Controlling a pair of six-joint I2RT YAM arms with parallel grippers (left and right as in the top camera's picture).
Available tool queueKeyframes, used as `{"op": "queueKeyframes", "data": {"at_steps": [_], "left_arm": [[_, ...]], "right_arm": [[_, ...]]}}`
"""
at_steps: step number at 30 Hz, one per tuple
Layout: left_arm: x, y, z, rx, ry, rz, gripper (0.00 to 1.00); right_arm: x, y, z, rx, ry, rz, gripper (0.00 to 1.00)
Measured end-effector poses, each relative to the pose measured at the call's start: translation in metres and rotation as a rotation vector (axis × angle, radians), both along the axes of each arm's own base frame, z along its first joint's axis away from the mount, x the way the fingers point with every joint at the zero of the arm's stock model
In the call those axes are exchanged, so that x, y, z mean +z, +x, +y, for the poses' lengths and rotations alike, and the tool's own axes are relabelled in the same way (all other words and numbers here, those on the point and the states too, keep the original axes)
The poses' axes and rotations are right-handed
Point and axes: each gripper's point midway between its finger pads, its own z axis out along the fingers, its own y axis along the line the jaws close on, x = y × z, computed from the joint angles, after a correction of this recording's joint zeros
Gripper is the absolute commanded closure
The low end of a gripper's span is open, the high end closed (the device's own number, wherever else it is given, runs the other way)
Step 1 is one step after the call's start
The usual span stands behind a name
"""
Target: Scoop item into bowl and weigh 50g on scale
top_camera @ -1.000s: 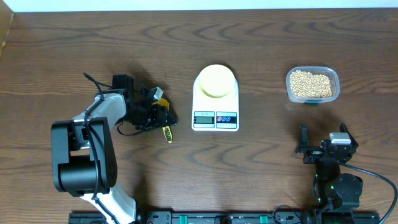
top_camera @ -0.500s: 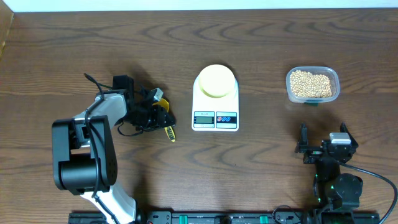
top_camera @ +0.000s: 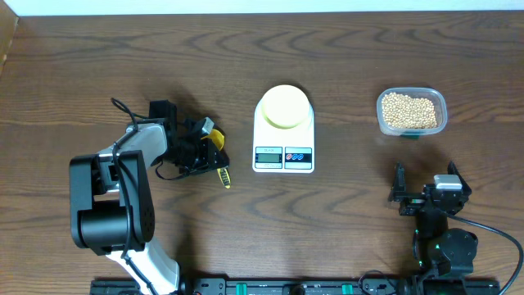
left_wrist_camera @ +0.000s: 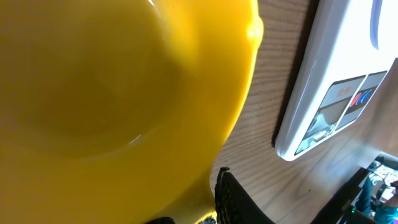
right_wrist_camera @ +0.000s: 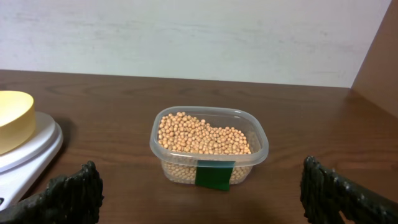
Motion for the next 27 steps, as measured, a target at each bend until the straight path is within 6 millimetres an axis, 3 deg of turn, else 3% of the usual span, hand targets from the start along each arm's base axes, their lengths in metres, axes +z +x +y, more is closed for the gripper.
{"op": "queueKeyframes", "data": {"at_steps": [7, 10, 27], "left_arm": [[-0.001, -0.005, -0.003, 0.011, -0.02, 0.036, 0.81], [-0.001, -0.008, -0.004, 0.013, -0.028, 0.054, 0.92], [0.005, -0.017, -0.006, 0.008, -0.031, 0.05, 0.92]], "right_arm": [[0.0, 0.0, 0.0, 0.0, 0.0, 0.0, 0.01], [0.0, 0.0, 0.0, 0.0, 0.0, 0.0, 0.01], [0.0, 0.0, 0.0, 0.0, 0.0, 0.0, 0.01]]}}
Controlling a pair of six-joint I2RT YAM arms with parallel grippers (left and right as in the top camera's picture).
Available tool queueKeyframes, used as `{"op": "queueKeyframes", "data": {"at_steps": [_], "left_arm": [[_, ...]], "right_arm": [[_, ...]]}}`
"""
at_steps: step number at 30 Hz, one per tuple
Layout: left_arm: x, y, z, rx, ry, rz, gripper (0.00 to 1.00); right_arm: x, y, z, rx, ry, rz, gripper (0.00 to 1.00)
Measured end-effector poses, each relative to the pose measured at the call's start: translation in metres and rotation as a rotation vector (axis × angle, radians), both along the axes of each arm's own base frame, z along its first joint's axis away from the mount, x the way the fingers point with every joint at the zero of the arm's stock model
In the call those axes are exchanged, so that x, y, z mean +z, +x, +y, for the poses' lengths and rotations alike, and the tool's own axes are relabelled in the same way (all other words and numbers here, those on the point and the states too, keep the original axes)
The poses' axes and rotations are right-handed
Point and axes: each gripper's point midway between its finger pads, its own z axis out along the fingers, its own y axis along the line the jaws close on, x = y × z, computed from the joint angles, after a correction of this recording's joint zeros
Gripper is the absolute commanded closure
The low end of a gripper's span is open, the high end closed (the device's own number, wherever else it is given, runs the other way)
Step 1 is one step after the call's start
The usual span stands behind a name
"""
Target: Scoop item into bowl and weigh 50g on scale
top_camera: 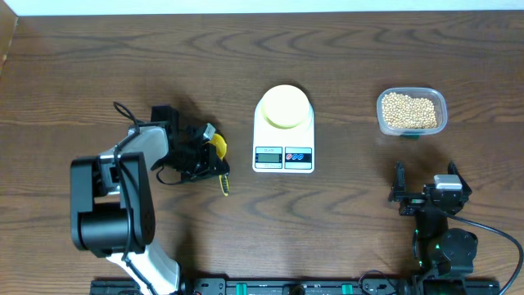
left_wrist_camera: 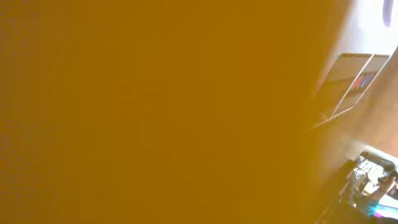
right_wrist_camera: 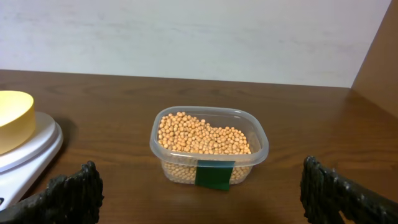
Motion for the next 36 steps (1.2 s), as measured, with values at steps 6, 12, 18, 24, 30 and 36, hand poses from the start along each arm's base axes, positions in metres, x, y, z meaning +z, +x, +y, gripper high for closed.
{"op": "queueKeyframes", "data": {"at_steps": [6, 12, 18, 24, 30, 36], "left_arm": [[0.038, 0.006, -0.008, 0.023, -0.057, -0.088, 0.93], [0.084, 0.013, -0.014, 0.049, -0.102, -0.205, 0.93], [0.119, 0.024, -0.015, 0.076, -0.119, -0.334, 0.93], [0.149, 0.035, -0.015, 0.134, -0.138, -0.423, 0.93], [0.182, 0.048, -0.014, 0.212, -0.175, -0.505, 0.93], [0.225, 0.056, -0.017, 0.249, -0.252, -0.62, 0.93]], "right_arm": [[0.0, 0.0, 0.0, 0.0, 0.0, 0.0, 0.01], [0.0, 0.0, 0.0, 0.0, 0.0, 0.0, 0.01], [0.0, 0.0, 0.0, 0.0, 0.0, 0.0, 0.01], [0.0, 0.0, 0.0, 0.0, 0.0, 0.0, 0.01], [0.001, 0.0, 0.0, 0.0, 0.0, -0.005, 0.01], [0.033, 0.0, 0.018, 0.103, 0.126, -0.134, 0.01]]}}
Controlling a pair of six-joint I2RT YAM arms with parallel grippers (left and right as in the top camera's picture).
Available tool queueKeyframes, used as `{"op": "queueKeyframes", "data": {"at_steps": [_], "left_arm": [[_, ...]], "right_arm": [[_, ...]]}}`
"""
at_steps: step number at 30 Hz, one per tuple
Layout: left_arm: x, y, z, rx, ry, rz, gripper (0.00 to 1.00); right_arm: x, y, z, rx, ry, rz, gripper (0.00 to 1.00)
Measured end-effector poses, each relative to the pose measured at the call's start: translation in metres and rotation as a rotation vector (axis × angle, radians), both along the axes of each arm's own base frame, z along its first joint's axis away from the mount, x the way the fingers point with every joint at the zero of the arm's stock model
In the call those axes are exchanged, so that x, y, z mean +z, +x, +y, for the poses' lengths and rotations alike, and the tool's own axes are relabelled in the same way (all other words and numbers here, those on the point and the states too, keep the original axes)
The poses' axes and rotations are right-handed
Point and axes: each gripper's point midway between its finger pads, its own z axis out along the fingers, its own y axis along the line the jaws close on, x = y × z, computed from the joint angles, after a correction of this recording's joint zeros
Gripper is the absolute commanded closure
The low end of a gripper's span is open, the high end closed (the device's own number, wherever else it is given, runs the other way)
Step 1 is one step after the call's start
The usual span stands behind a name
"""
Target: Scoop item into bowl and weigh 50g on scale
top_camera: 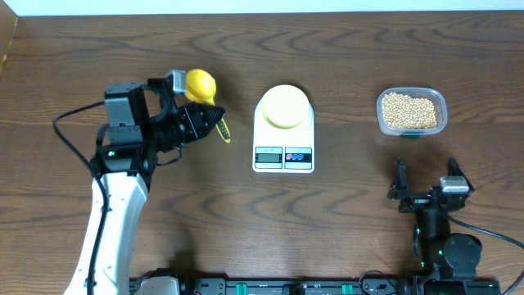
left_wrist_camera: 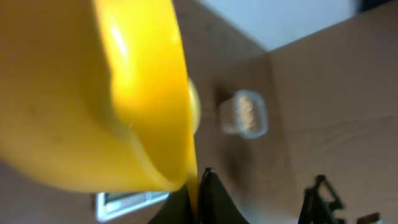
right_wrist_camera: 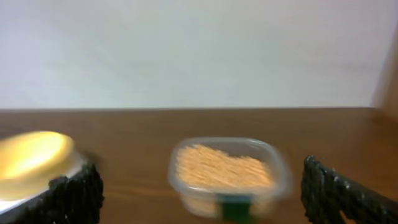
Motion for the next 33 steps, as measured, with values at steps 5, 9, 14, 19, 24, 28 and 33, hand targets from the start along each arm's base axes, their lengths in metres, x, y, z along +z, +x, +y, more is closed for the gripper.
{"op": "queueKeyframes", "data": {"at_steps": [5, 9, 14, 19, 24, 28, 33], "left_arm": [[0.025, 0.001, -0.002, 0.016, -0.054, -0.047, 0.93], [0.034, 0.003, -0.003, 0.031, -0.094, -0.046, 0.93], [0.046, 0.008, -0.004, 0.046, -0.139, -0.063, 0.93], [0.06, 0.011, -0.014, 0.022, -0.163, -0.113, 0.93], [0.077, 0.008, -0.038, -0.029, -0.202, -0.16, 0.93], [0.092, 0.006, -0.054, -0.05, -0.237, -0.2, 0.93], [0.13, 0.004, -0.069, -0.083, -0.299, -0.345, 0.93]], "right_arm": [[0.052, -0.014, 0.031, 0.209, 0.136, -0.193, 0.01], [0.084, -0.027, 0.039, 0.276, 0.163, -0.299, 0.01], [0.109, -0.024, 0.038, 0.26, 0.203, -0.171, 0.01], [0.135, -0.004, 0.035, 0.217, 0.247, 0.067, 0.01], [0.148, 0.034, 0.056, 0.328, 0.258, 0.266, 0.01], [0.156, 0.052, 0.098, 0.611, 0.295, 0.314, 0.01], [0.167, 0.053, 0.132, 0.897, 0.447, 0.37, 0.14]]}}
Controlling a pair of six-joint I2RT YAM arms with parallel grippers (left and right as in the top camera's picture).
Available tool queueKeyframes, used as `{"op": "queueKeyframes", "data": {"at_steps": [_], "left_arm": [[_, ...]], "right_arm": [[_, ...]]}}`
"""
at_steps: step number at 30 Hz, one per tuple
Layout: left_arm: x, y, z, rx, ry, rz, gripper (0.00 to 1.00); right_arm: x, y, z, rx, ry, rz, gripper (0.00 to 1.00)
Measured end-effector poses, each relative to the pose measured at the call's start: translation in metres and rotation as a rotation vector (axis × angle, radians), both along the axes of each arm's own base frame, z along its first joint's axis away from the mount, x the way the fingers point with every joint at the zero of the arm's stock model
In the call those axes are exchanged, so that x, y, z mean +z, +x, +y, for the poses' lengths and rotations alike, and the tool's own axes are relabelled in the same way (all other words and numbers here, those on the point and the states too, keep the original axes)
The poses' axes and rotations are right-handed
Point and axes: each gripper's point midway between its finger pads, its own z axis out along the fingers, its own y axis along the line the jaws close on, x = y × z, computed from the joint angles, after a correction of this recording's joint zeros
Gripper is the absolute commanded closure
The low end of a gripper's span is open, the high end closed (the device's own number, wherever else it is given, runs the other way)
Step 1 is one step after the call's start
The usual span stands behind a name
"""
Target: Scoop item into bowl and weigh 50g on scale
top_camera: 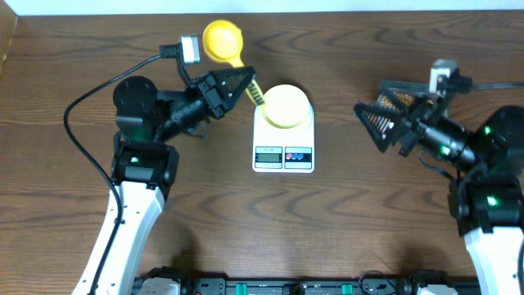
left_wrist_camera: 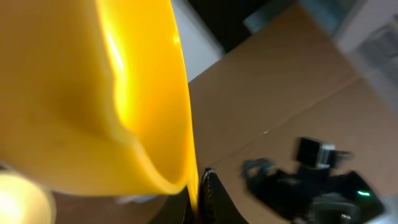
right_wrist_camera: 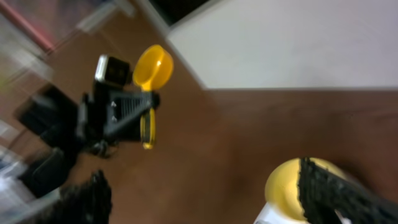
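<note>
My left gripper is shut on the handle of a yellow scoop, held in the air just behind and to the left of the white scale. A yellow bowl sits on the scale. In the left wrist view the scoop fills the frame beside one dark finger. My right gripper is raised to the right of the scale, open and empty, and faces left. Its view shows the scoop and the bowl. The bean container is hidden.
The brown wooden table runs to a pale wall at the back. The left arm's black cable loops over the table's left side. The right arm stands over the right front part of the table.
My left gripper has carried the scoop from the scale's left side to its back left corner, higher up. My right arm has risen from the front right, and its gripper now faces the scale.
At the two oldest moments my left gripper was low on the table at the scoop, left of the scale, and my right gripper rested open at the front right. By 1.1 s ago the scoop was lifted. Now both arms are raised near the scale.
</note>
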Motion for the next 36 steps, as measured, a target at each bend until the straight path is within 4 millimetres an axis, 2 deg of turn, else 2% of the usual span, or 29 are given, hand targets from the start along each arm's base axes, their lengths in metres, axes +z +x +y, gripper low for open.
{"op": "queueKeyframes", "data": {"at_steps": [2, 6, 11, 14, 18, 21, 29, 36], "left_arm": [[0.011, -0.001, -0.005, 0.004, -0.039, -0.014, 0.93], [0.018, 0.003, -0.012, 0.049, -0.112, 0.04, 0.93], [0.02, 0.009, -0.019, 0.109, -0.171, 0.097, 0.93], [0.024, 0.009, -0.022, 0.118, -0.216, 0.124, 0.93], [0.04, 0.005, -0.025, 0.104, -0.292, 0.124, 0.93], [0.05, -0.001, -0.031, 0.076, -0.335, 0.123, 0.93], [0.051, -0.014, -0.051, 0.013, -0.363, 0.163, 0.93], [0.052, -0.02, -0.06, -0.006, -0.366, 0.171, 0.93]], "right_arm": [[-0.005, 0.001, 0.01, 0.064, 0.069, 0.109, 0.17], [-0.013, -0.001, 0.036, 0.152, 0.159, 0.285, 0.18], [0.002, -0.014, 0.071, 0.243, 0.218, 0.313, 0.2], [0.011, -0.021, 0.085, 0.263, 0.255, 0.33, 0.28], [0.013, -0.017, 0.091, 0.23, 0.299, 0.382, 0.3], [0.022, -0.017, 0.093, 0.226, 0.328, 0.359, 0.33], [0.042, -0.015, 0.092, 0.209, 0.397, 0.316, 0.43], [0.045, -0.013, 0.09, 0.199, 0.432, 0.353, 0.46]]}}
